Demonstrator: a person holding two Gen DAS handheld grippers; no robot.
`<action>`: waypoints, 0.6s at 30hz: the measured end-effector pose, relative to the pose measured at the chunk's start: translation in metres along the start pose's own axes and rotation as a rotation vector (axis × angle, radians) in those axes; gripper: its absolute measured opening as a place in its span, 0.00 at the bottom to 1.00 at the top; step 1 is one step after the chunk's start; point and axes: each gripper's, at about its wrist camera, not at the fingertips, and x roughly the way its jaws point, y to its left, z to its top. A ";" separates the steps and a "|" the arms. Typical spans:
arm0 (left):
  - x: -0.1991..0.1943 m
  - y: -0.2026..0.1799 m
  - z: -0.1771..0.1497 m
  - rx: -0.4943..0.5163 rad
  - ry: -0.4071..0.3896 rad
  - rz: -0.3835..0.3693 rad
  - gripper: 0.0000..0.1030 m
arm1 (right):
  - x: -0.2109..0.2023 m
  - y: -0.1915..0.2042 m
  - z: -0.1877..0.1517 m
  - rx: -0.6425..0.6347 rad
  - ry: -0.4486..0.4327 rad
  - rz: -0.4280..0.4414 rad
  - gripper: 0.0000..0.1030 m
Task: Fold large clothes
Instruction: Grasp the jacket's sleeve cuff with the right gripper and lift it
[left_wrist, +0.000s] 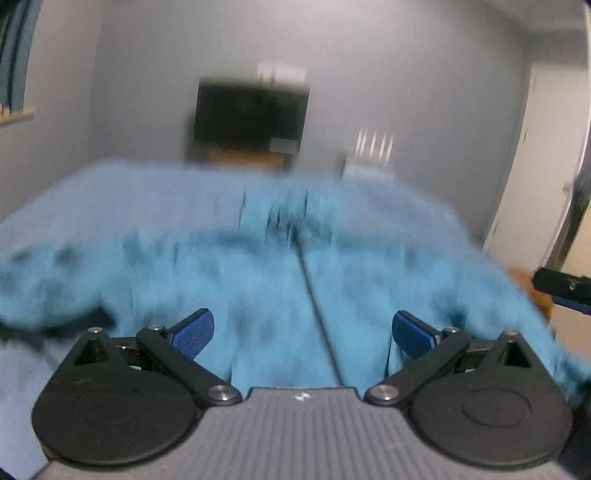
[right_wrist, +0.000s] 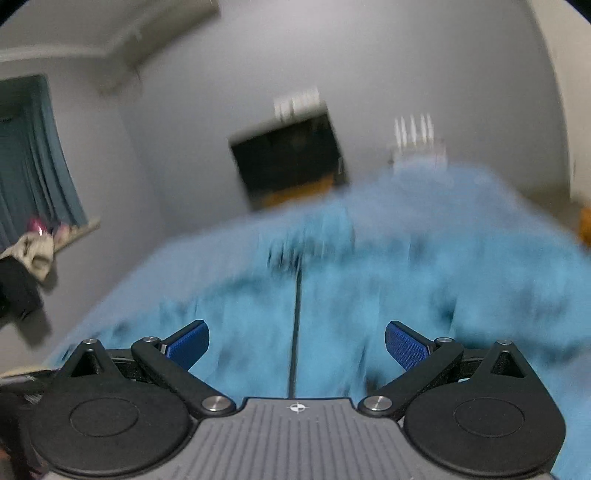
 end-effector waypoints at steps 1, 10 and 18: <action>0.003 0.002 0.008 0.011 -0.018 -0.002 1.00 | -0.004 -0.003 0.009 -0.022 -0.051 -0.018 1.00; 0.090 0.030 0.013 0.110 0.165 0.160 1.00 | 0.001 -0.128 0.056 0.107 -0.091 -0.329 1.00; 0.141 0.073 -0.029 0.000 0.345 0.212 1.00 | -0.025 -0.315 0.009 0.566 -0.059 -0.614 0.90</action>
